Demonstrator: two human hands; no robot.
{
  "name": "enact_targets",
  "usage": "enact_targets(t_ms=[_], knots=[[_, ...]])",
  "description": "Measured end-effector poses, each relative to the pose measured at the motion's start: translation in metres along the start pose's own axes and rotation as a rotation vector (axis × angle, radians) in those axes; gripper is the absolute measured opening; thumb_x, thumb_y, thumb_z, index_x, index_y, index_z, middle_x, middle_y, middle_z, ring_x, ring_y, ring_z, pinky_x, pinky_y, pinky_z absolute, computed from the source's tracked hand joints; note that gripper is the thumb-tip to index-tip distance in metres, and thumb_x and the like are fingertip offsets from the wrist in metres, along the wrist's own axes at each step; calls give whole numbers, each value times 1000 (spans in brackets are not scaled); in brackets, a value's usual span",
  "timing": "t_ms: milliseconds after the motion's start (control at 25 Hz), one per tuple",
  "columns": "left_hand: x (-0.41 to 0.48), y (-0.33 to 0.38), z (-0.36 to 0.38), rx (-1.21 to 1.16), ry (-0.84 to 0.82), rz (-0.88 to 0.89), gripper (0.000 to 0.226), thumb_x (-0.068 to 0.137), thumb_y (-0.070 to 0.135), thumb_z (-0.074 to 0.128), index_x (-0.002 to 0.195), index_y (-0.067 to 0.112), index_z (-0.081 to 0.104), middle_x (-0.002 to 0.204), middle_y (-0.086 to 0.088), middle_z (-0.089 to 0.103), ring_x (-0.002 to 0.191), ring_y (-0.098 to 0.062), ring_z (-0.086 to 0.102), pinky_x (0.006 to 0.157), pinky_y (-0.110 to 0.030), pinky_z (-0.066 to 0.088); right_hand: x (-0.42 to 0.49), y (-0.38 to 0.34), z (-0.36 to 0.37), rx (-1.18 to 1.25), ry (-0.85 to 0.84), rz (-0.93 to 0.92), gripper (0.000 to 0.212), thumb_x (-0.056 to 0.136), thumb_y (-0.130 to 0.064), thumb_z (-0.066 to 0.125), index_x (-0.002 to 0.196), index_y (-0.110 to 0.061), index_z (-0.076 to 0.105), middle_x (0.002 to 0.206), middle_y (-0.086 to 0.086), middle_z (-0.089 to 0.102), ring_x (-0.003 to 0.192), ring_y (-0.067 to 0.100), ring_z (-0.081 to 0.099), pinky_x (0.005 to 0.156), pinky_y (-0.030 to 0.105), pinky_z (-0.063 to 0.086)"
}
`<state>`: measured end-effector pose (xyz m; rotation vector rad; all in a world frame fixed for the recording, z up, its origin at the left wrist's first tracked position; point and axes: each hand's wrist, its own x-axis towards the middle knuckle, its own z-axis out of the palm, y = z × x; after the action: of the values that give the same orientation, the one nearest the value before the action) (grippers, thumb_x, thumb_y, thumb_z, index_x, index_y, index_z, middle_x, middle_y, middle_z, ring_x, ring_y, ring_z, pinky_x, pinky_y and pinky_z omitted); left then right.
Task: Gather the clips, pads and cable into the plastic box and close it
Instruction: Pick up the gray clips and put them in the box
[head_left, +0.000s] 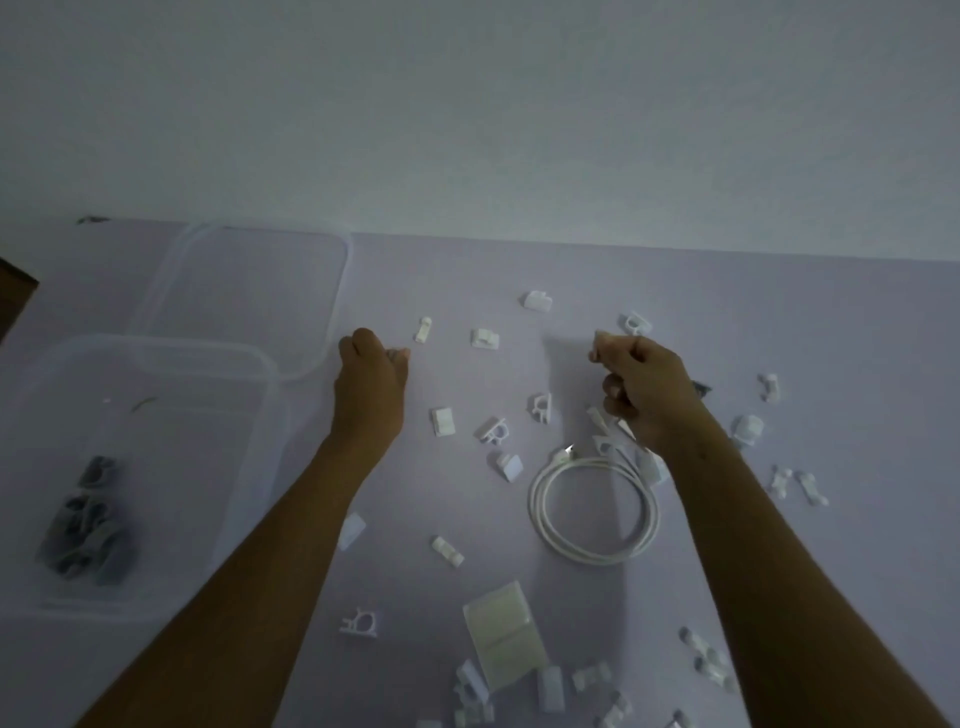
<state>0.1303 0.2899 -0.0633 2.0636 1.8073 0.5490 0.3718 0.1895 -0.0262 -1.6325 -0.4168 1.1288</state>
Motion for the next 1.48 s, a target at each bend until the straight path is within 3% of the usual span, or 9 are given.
enact_targets(t_ms=[160, 320, 480, 680, 840, 1000, 1160, 1320, 1480], knots=[[-20, 40, -11, -347, -33, 123, 19, 93, 20, 53, 87, 9, 39, 67, -2, 46, 58, -16, 43, 58, -24, 35, -28, 3, -40, 558, -146, 69, 20, 99, -22, 43, 92, -15, 61, 86, 0, 71, 42, 5, 40, 33, 15, 31], [-36, 99, -3, -461, -122, 234, 16, 90, 11, 55, 105, 8, 50, 64, -1, 49, 55, -9, 46, 54, -14, 38, -49, 16, -83, 756, -135, 37, 24, 99, -26, 40, 102, -21, 63, 82, 3, 68, 46, 7, 48, 35, 15, 38], [-49, 155, 14, -432, -255, 388, 10, 86, 7, 51, 89, 9, 60, 56, 8, 46, 49, -4, 46, 49, -9, 33, -58, 19, -119, 808, -16, 103, 22, 95, -31, 47, 83, -15, 55, 71, 3, 60, 42, 8, 49, 31, 14, 36], [-53, 212, 47, -250, -394, 558, 11, 88, 20, 55, 94, 11, 59, 60, 6, 47, 70, -28, 57, 68, -33, 46, -64, 24, -148, 623, 76, 154, 27, 94, -36, 51, 80, -14, 45, 66, 4, 55, 44, 8, 53, 27, 12, 31], [-40, 239, 73, 18, -588, 632, 42, 84, 39, 63, 114, 12, 51, 94, -14, 65, 89, -30, 59, 73, -33, 42, -69, 29, -166, 618, 65, 206, 23, 90, -31, 59, 81, -11, 51, 73, 8, 59, 52, 14, 55, 31, 15, 34], [-41, 252, 97, 195, -618, 680, 51, 74, 45, 72, 108, 12, 54, 110, -15, 61, 100, -32, 58, 74, -34, 44, -72, 28, -172, -19, 146, 108, 28, 84, -27, 70, 69, -9, 55, 64, 10, 56, 49, 16, 44, 38, 21, 34], [-40, 254, 107, 196, -566, 652, 37, 78, 39, 69, 93, 7, 60, 99, -17, 66, 92, -32, 61, 73, -35, 47, -64, 28, -167, -804, 130, -150, 29, 83, -35, 67, 106, -18, 61, 76, 2, 60, 64, 13, 56, 58, 19, 41], [-46, 256, 102, 42, -483, 519, 40, 90, 42, 52, 83, 3, 61, 85, -15, 68, 79, -30, 62, 67, -33, 45, -56, 31, -156, -1089, 60, -225, 45, 91, -30, 57, 133, -19, 47, 110, 10, 65, 98, 29, 64, 84, 31, 48], [-45, 242, 85, -291, -506, 226, 45, 93, 45, 46, 74, 9, 64, 74, -9, 66, 66, -24, 58, 63, -32, 47, -46, 48, -148, -1248, 139, -342, 33, 94, -27, 50, 120, -7, 51, 89, 5, 64, 74, 22, 60, 74, 34, 52]])
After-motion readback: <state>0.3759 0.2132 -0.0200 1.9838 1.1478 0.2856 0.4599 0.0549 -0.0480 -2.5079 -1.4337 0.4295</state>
